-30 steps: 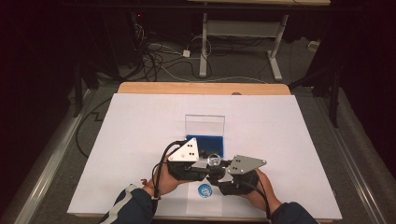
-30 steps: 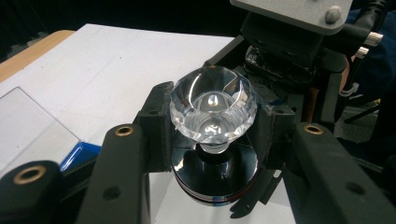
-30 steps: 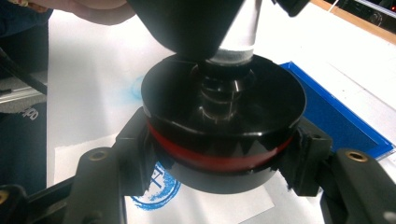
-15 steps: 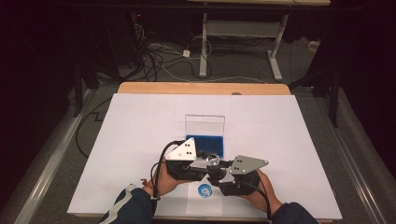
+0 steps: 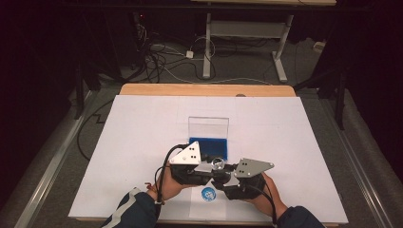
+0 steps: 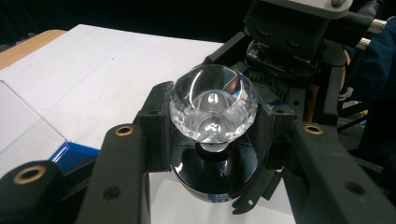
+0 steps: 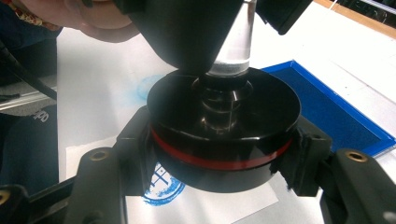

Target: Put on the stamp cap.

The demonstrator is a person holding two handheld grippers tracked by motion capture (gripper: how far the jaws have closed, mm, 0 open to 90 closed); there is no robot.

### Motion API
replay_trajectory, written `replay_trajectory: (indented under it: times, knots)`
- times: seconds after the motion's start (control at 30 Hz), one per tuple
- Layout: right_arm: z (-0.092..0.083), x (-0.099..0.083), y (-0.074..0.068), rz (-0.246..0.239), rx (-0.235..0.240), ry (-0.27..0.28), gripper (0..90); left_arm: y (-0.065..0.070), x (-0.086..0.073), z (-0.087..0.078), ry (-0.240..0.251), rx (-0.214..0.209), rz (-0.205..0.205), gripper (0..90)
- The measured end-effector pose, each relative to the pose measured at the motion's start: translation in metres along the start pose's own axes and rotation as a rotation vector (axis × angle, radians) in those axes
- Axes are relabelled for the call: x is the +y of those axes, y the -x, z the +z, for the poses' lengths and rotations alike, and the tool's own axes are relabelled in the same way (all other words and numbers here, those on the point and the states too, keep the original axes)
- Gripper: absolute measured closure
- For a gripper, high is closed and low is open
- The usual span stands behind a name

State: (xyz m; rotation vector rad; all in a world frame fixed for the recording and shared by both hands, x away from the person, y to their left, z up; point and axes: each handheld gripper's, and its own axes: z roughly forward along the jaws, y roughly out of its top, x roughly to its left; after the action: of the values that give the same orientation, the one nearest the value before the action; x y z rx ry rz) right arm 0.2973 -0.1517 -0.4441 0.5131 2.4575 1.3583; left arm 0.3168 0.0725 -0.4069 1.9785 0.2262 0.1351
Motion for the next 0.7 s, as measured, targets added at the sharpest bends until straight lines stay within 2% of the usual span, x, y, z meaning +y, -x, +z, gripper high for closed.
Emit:
replay_trajectory:
  times: [0.1, 0.47, 0.7]
  knots:
    - [-0.0017, 0.0009, -0.0002, -0.007, -0.006, 0.005, 39.1, -0.0007, -0.0002, -0.0011, 0.009, -0.004, -0.006, 54.1]
    - [-0.002, 0.0003, -0.0003, -0.02, -0.012, -0.005, 39.0, -0.0009, -0.0012, -0.0003, -0.009, -0.008, -0.004, 54.1]
    - [-0.0005, -0.0018, -0.0004, -0.034, -0.014, -0.007, 38.9, 0.0032, 0.0014, 0.0008, -0.032, 0.015, 0.024, 54.0]
